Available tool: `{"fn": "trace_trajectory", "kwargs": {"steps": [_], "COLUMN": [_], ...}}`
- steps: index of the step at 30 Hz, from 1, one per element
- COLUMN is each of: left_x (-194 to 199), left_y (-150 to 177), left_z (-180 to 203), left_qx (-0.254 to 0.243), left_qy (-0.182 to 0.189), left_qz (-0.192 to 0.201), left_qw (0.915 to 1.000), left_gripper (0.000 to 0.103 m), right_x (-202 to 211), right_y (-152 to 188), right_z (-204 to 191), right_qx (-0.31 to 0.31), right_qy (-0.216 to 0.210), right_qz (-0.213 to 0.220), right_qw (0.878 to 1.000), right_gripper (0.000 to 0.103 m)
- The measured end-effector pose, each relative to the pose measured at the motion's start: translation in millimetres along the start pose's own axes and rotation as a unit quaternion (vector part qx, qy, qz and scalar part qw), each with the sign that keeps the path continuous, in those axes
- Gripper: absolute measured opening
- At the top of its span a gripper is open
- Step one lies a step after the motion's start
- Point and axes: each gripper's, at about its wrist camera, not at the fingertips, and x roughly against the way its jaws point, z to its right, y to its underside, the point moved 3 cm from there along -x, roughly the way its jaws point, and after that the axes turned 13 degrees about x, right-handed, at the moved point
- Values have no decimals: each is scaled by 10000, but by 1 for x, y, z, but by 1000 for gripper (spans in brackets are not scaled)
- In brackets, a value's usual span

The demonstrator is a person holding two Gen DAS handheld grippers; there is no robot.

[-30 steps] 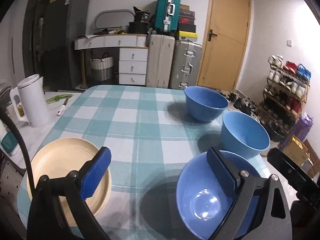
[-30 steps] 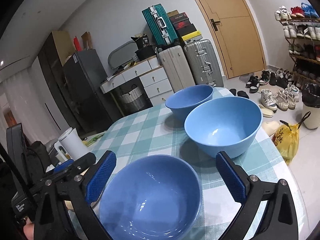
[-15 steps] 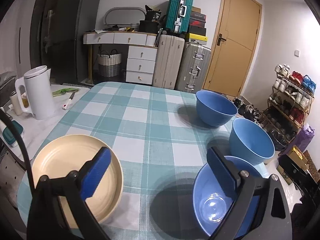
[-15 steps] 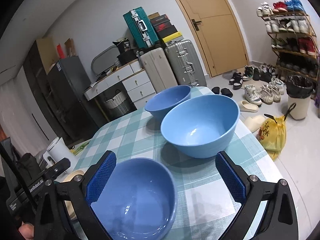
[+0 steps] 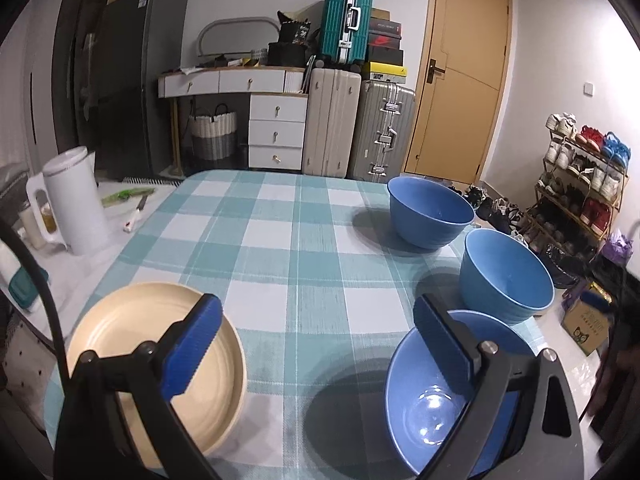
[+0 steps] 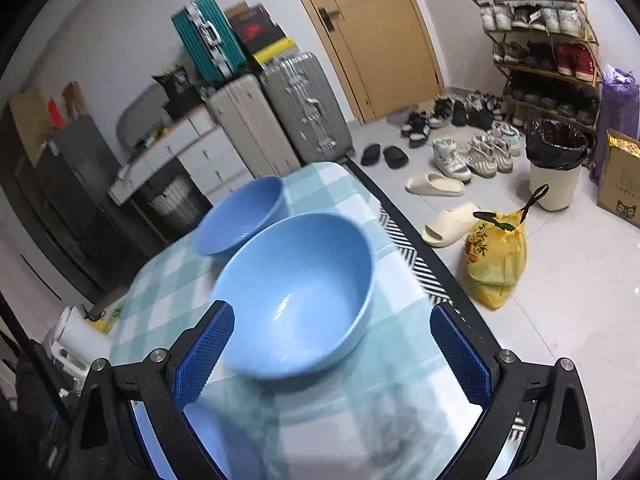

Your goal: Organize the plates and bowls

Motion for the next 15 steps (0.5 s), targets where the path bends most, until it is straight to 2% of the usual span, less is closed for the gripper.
{"fn": "trace_trajectory", "kwargs": {"steps": [1, 3, 6, 7, 8, 10, 11, 12, 14, 15], "left_x": [1, 9, 33, 35, 34, 27, 22, 14, -3, -15], "left_y": [-4, -14, -36, -43, -50, -61, -67, -72, -80, -82], "left_z": [1, 3, 10, 16, 23, 41, 51, 61, 74, 82], "left_qx": [5, 121, 376, 318, 209, -112, -262, -402, -441, -452], "left_qy": [7, 216, 798, 851, 855, 774, 749, 788, 889, 902], "left_qz": [5, -18, 287, 284, 225, 93, 27, -114, -497, -752], "left_qw": [10000, 9997, 9957, 9955, 9959, 9969, 9968, 9960, 9938, 9921], "left_gripper": [97, 97, 97, 97, 97, 97, 97, 97, 97, 97], "right_x": [-8, -24, -44, -49, -56, -68, -73, -79, -92, -97], "right_y": [-8, -22, -35, -40, -43, -45, -45, -46, -46, -44], "right_z": [7, 19, 28, 32, 34, 34, 34, 35, 35, 35], "right_qx": [-35, -61, -23, -6, 28, 98, 131, 185, 283, 338], "right_qy": [48, 41, -109, -68, -83, -113, -113, -128, -100, -123], "right_qz": [-126, -444, -741, -770, -846, -1017, -1078, -1161, -1363, -1478], "right_qw": [9999, 9990, 9972, 9970, 9964, 9947, 9940, 9930, 9902, 9884], "right_gripper": [94, 78, 70, 66, 63, 62, 56, 50, 49, 39]}}
